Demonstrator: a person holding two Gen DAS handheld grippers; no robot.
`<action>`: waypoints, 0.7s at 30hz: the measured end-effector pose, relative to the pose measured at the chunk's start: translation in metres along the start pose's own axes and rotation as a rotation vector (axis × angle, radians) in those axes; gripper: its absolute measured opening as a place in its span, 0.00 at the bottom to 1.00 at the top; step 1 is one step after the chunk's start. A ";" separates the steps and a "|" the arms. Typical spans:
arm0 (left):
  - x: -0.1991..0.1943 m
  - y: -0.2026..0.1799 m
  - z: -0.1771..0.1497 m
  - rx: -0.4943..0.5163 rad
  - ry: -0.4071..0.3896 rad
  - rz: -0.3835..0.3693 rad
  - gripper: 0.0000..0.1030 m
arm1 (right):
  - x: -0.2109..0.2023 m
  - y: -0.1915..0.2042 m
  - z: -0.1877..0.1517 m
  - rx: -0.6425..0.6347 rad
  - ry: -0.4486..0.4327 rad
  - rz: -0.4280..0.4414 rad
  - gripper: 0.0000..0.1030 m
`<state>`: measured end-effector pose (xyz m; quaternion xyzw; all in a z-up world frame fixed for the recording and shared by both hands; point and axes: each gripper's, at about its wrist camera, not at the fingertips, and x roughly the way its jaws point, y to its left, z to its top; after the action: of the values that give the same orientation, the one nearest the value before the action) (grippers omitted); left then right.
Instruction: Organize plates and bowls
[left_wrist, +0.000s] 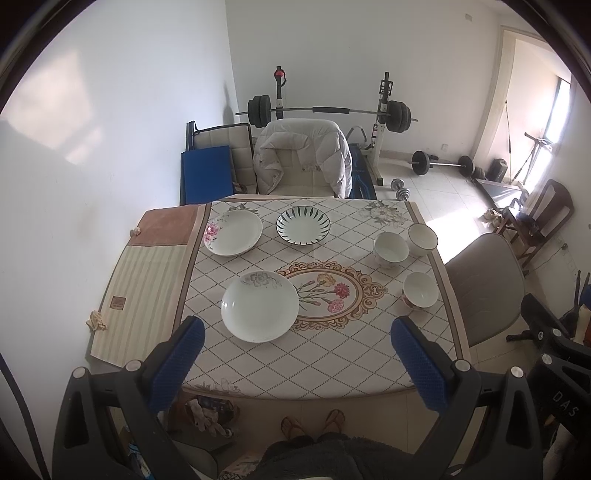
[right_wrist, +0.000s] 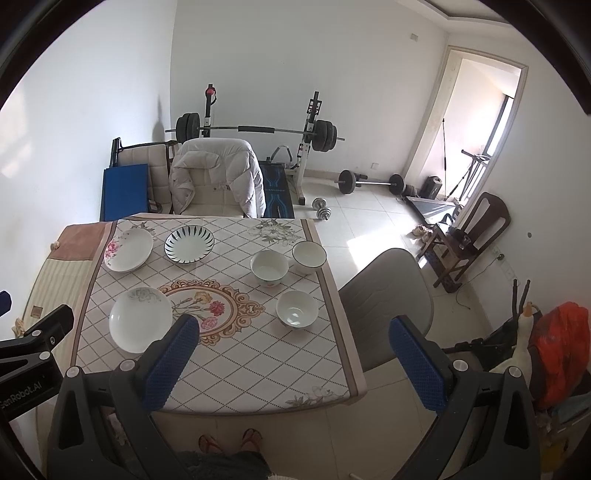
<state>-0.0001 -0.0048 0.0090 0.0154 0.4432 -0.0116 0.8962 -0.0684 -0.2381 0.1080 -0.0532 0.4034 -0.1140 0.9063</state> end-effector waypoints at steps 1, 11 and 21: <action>0.000 0.000 0.000 -0.001 0.002 -0.001 1.00 | 0.000 0.000 0.000 0.000 -0.002 -0.001 1.00; 0.002 0.002 0.003 0.000 -0.001 -0.001 1.00 | -0.003 0.001 0.002 -0.004 -0.014 0.001 1.00; 0.004 0.001 0.007 0.003 -0.006 0.000 1.00 | -0.003 0.003 0.004 -0.012 -0.024 -0.004 1.00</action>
<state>0.0077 -0.0044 0.0104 0.0167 0.4404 -0.0124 0.8976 -0.0672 -0.2345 0.1124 -0.0610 0.3931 -0.1129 0.9105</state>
